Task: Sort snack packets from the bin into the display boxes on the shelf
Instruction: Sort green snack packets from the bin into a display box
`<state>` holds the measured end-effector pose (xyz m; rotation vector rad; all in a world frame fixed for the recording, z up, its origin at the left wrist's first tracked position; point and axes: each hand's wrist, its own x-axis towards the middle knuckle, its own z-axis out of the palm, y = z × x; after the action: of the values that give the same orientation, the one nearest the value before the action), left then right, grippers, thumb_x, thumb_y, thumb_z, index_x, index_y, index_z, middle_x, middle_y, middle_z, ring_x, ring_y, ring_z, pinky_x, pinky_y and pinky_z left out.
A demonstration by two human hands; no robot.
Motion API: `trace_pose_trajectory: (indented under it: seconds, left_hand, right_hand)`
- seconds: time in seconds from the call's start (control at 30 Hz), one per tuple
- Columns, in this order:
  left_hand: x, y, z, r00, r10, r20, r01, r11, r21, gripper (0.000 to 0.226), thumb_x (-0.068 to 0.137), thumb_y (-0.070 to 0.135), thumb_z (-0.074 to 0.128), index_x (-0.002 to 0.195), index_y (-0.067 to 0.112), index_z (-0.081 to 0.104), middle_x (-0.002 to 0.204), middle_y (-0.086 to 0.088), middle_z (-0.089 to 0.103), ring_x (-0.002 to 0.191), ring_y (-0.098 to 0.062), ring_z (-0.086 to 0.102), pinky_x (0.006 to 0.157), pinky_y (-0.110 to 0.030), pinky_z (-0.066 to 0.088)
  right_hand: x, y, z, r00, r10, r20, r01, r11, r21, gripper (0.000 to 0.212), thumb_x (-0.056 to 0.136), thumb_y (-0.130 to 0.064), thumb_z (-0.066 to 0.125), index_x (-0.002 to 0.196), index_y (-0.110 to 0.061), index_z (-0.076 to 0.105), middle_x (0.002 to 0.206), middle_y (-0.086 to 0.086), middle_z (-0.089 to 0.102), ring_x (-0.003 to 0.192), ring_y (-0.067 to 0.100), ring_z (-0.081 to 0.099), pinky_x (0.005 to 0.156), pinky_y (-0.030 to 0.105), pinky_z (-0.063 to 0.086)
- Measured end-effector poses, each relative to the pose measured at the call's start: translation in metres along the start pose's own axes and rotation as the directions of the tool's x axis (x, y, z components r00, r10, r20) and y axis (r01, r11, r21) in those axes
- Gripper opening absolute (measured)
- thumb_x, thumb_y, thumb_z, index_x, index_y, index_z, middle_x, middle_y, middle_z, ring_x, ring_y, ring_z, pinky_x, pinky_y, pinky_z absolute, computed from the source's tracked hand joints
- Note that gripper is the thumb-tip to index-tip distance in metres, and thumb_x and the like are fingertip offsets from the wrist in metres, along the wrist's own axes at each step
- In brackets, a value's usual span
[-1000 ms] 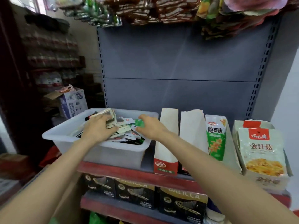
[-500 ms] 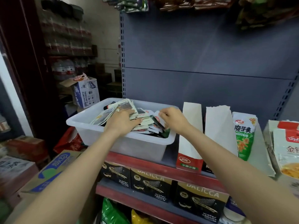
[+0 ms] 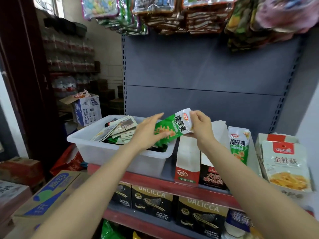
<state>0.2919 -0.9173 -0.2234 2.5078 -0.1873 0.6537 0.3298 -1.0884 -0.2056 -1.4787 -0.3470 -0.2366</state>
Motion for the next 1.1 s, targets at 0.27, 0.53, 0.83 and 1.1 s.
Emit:
trace_pose_trajectory:
  seconds: [0.27, 0.53, 0.83, 1.1]
  left_hand:
    - [0.02, 0.069, 0.031, 0.999, 0.017, -0.027, -0.024, 0.966, -0.258, 0.023, 0.078, 0.03, 0.074, 0.077, 0.012, 0.059, 0.066, 0.002, 0.056, 0.061, -0.009, 0.049, 0.053, -0.021, 0.033]
    - [0.045, 0.124, 0.092, 0.987, -0.037, 0.157, 0.099, 0.907, -0.41, 0.028, 0.081, 0.016, 0.072, 0.107, 0.014, 0.061, 0.095, -0.003, 0.063, 0.087, -0.015, 0.058, 0.079, -0.033, 0.051]
    - [0.068, 0.139, 0.133, 0.912, -0.263, 0.315, 0.398, 0.752, -0.526, 0.039, 0.09, 0.007, 0.055, 0.129, 0.006, 0.05, 0.106, -0.012, 0.058, 0.099, -0.027, 0.061, 0.081, -0.036, 0.053]
    - [0.066, 0.148, 0.148, 0.842, -0.208, 0.498, 0.459, 0.761, -0.459, 0.064, 0.085, 0.002, 0.064, 0.142, 0.01, 0.037, 0.115, -0.017, 0.062, 0.097, -0.03, 0.064, 0.066, -0.035, 0.059]
  right_hand:
    - [-0.003, -0.018, -0.087, 0.999, -0.031, 0.007, 0.031, 0.999, -0.01, 0.005, 0.092, -0.02, 0.059, 0.092, -0.014, 0.06, 0.088, 0.002, 0.064, 0.075, 0.015, 0.062, 0.062, 0.029, 0.057]
    - [0.015, -0.033, -0.164, 0.969, -0.178, -0.171, 0.127, 0.954, -0.273, 0.023, 0.086, 0.0, 0.054, 0.098, -0.019, 0.057, 0.08, -0.001, 0.061, 0.067, 0.014, 0.057, 0.06, 0.031, 0.048]
    - [0.033, -0.034, -0.19, 0.913, -0.393, -0.105, 0.24, 0.729, -0.641, 0.025, 0.087, -0.003, 0.046, 0.101, -0.021, 0.057, 0.089, -0.002, 0.061, 0.074, 0.017, 0.055, 0.062, 0.028, 0.04]
    - [0.049, -0.01, -0.189, 0.968, -0.094, 0.233, 0.25, 0.43, -0.867, 0.025, 0.086, 0.001, 0.052, 0.106, -0.011, 0.062, 0.103, 0.011, 0.065, 0.096, 0.029, 0.058, 0.069, 0.028, 0.037]
